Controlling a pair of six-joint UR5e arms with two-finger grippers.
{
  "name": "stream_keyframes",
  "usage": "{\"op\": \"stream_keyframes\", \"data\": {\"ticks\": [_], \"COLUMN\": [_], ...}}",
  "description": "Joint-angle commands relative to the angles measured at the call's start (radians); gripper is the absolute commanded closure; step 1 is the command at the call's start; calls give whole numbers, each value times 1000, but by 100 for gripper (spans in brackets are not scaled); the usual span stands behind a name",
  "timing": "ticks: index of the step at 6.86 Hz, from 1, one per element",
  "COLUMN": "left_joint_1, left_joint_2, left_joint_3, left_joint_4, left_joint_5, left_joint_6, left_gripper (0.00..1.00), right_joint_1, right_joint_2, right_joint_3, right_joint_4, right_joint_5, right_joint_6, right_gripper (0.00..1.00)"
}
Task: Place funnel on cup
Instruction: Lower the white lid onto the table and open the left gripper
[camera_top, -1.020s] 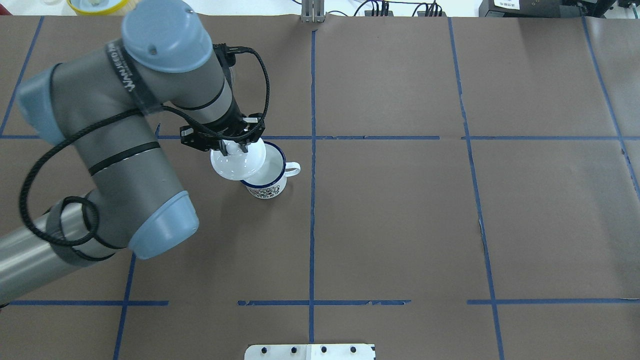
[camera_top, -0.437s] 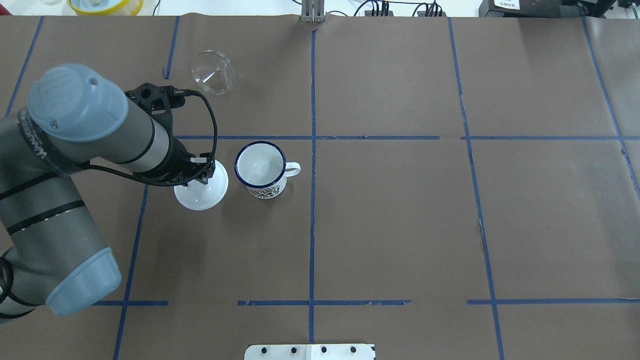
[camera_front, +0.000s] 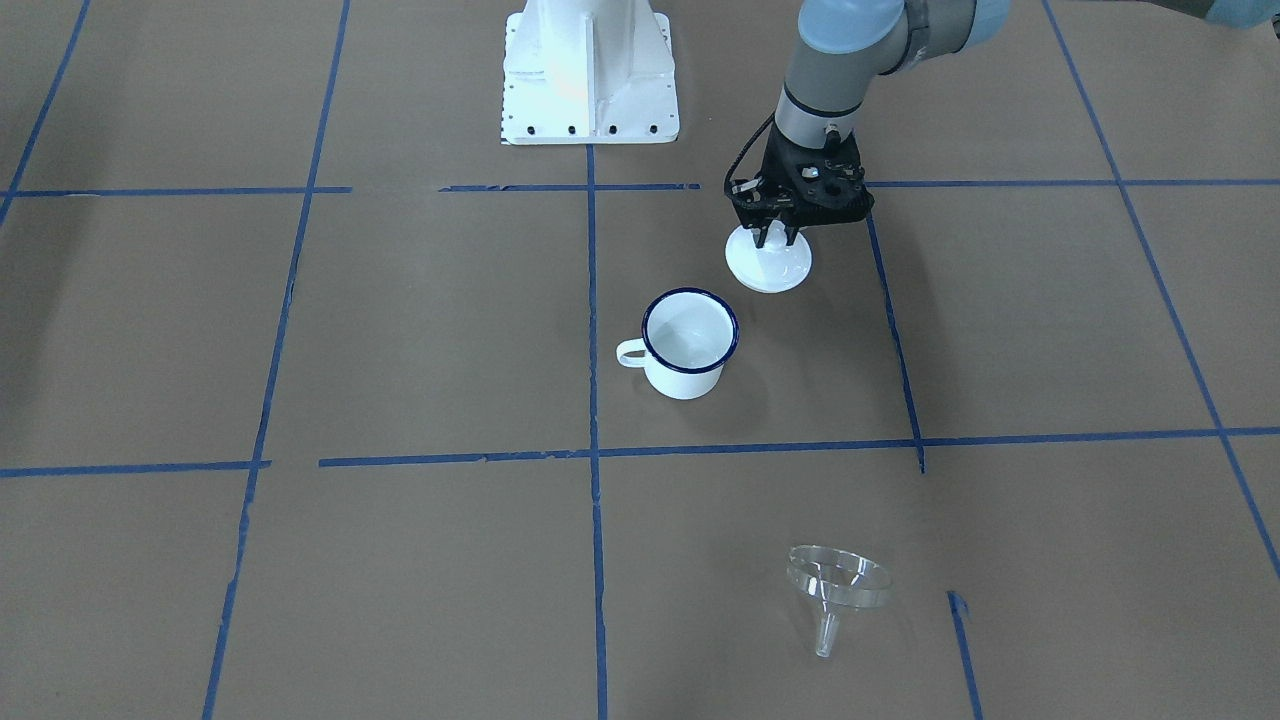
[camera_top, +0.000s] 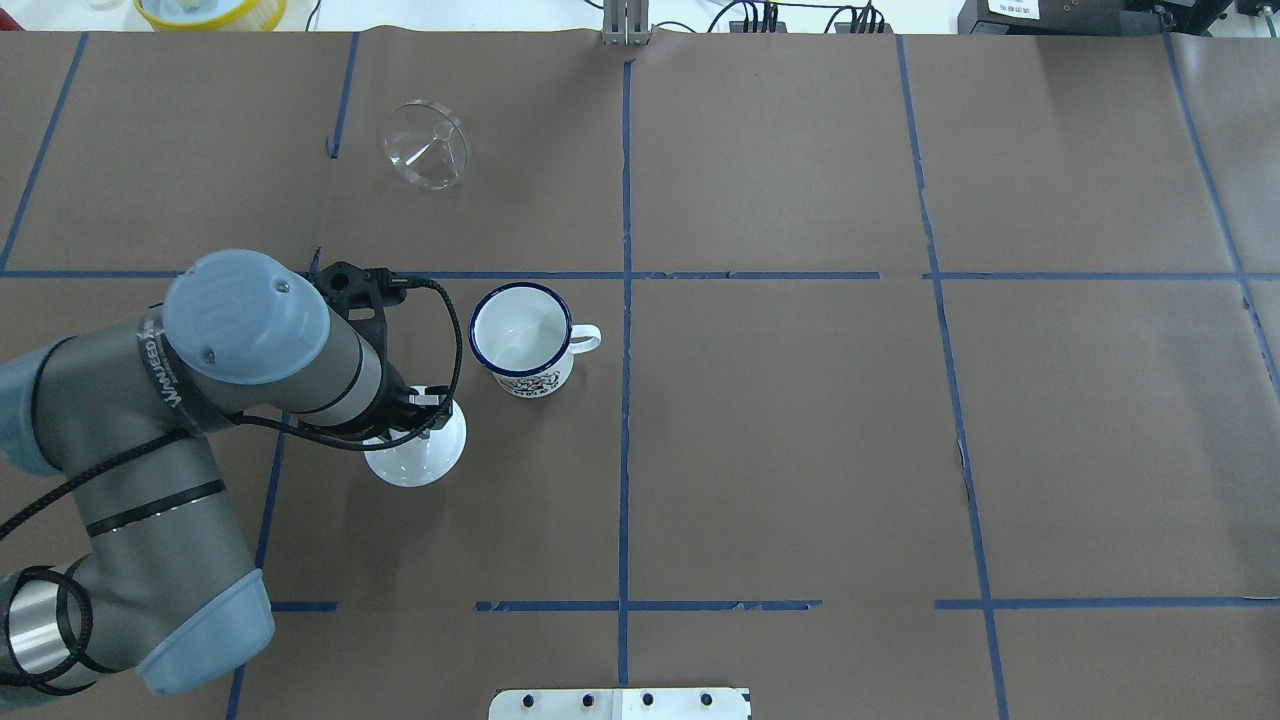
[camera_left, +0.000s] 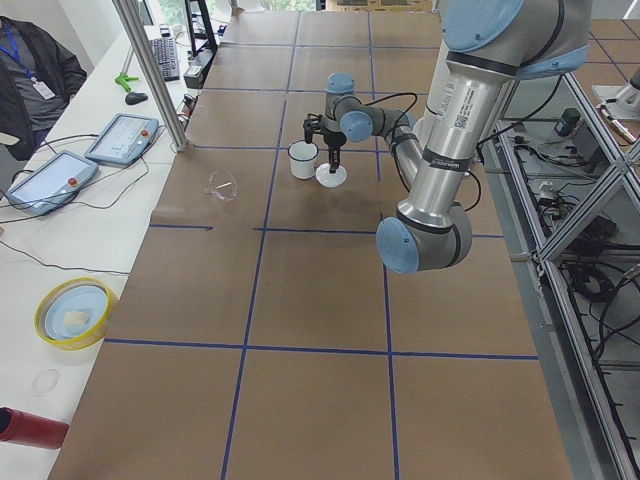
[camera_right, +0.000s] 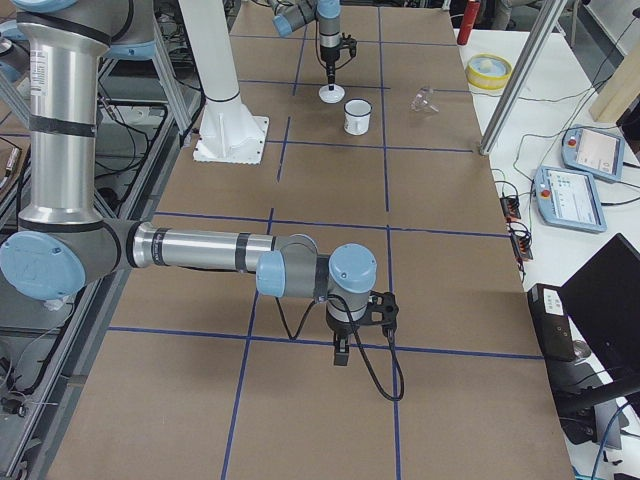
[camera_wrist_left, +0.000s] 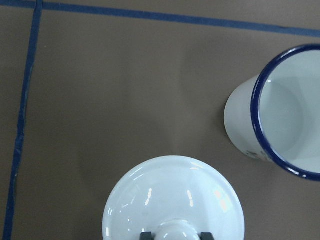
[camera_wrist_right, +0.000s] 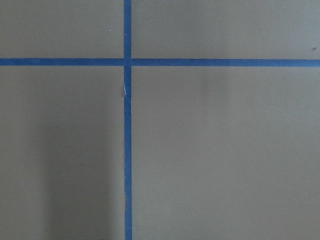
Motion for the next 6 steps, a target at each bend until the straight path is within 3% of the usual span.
{"op": "stream_keyframes", "data": {"ticks": [1, 3, 6], "left_joint_1": [44, 55, 55], "left_joint_2": [2, 5, 10], "left_joint_3": [49, 92, 93], "left_joint_4": [-28, -106, -107], "left_joint_5": [4, 28, 28], "left_joint_6": [-6, -23, -24], "left_gripper": [100, 100, 100], "right_joint_1": [0, 0, 0], "right_joint_2": [0, 0, 0], "right_joint_3": [0, 0, 0], "right_joint_4": [0, 0, 0], "right_joint_5": [0, 0, 0], "right_joint_6": [0, 0, 0], "right_gripper": [0, 0, 0]}}
